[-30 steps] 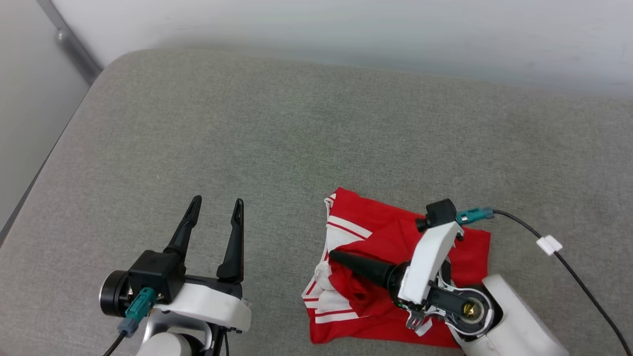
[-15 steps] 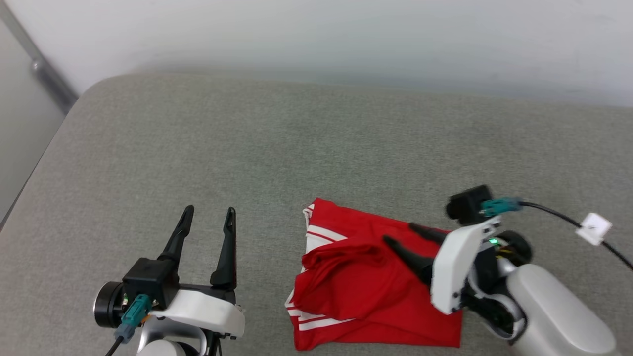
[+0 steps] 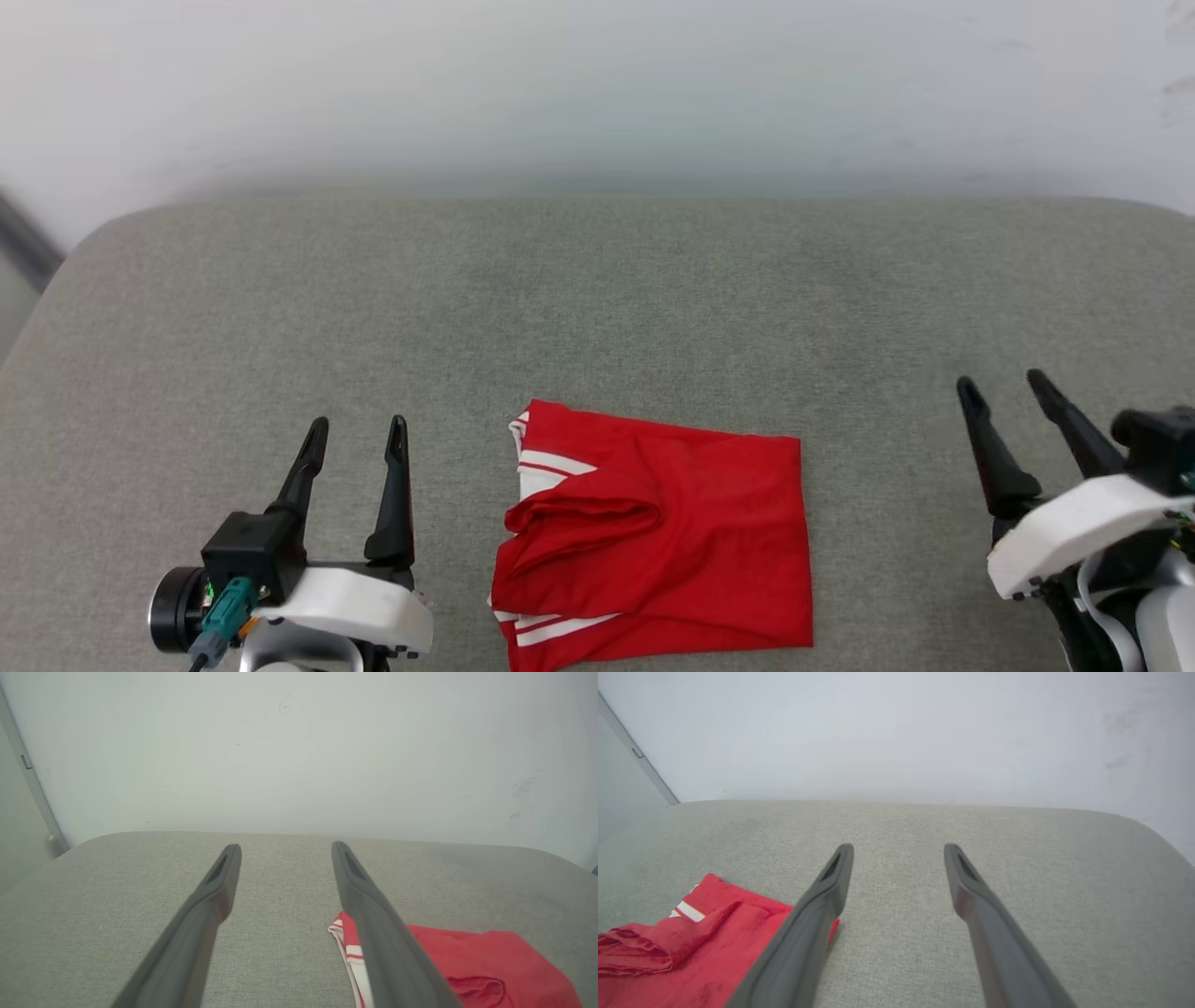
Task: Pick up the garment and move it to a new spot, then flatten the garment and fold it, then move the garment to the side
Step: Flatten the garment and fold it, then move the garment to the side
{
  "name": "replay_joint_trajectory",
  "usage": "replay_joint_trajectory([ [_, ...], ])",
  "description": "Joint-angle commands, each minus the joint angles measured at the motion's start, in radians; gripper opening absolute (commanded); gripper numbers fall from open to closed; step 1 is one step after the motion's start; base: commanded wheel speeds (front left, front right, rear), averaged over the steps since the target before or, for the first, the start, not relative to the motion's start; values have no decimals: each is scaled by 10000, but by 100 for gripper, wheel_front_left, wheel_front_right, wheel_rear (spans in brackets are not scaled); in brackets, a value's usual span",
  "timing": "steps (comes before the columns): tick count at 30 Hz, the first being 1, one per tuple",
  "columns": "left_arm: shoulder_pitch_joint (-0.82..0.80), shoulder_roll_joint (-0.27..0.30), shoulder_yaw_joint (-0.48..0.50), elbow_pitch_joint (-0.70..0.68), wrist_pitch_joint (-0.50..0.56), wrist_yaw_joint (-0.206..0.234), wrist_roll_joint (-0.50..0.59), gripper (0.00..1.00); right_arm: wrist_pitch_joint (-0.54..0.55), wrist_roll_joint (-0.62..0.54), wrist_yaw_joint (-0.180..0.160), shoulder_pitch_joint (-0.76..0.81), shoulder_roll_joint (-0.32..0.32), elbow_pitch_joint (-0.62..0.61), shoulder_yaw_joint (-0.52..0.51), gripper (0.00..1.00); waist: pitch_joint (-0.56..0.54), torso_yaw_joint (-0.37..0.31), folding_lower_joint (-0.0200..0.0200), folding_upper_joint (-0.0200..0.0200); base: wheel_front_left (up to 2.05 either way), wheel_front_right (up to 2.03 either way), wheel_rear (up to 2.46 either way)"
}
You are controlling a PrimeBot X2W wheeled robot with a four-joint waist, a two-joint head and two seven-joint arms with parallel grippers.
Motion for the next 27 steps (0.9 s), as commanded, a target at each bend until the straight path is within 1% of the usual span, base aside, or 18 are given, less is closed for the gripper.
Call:
replay_joint_trajectory([
  [1,197,78,42,101,-81,54,50,100,-149,-164,-4,340,252,-405,-234,100,-138,-120,0,0,0,0,0],
  [6,449,110,145,315,-158,71,22,100,-268,-652,-4,1309,885,-1533,-584,100,-409,-272,0,0,0,0,0],
  [8,580,185,118,432,-163,111,94,100,-259,-763,-4,1616,1100,-1806,-598,100,-513,-306,0,0,0,0,0],
  [13,837,99,123,607,-200,122,-1,100,-307,-1136,-4,2148,1407,-2145,-611,100,-629,-378,0,0,0,0,0],
  [18,819,53,116,744,-250,66,9,100,-307,-1372,-4,2325,1563,-2316,-629,100,-644,-398,0,0,0,0,0],
  [27,646,21,215,875,-273,16,21,100,-100,-1807,-4,2271,1639,-2626,-744,100,-602,-399,0,0,0,0,0],
])
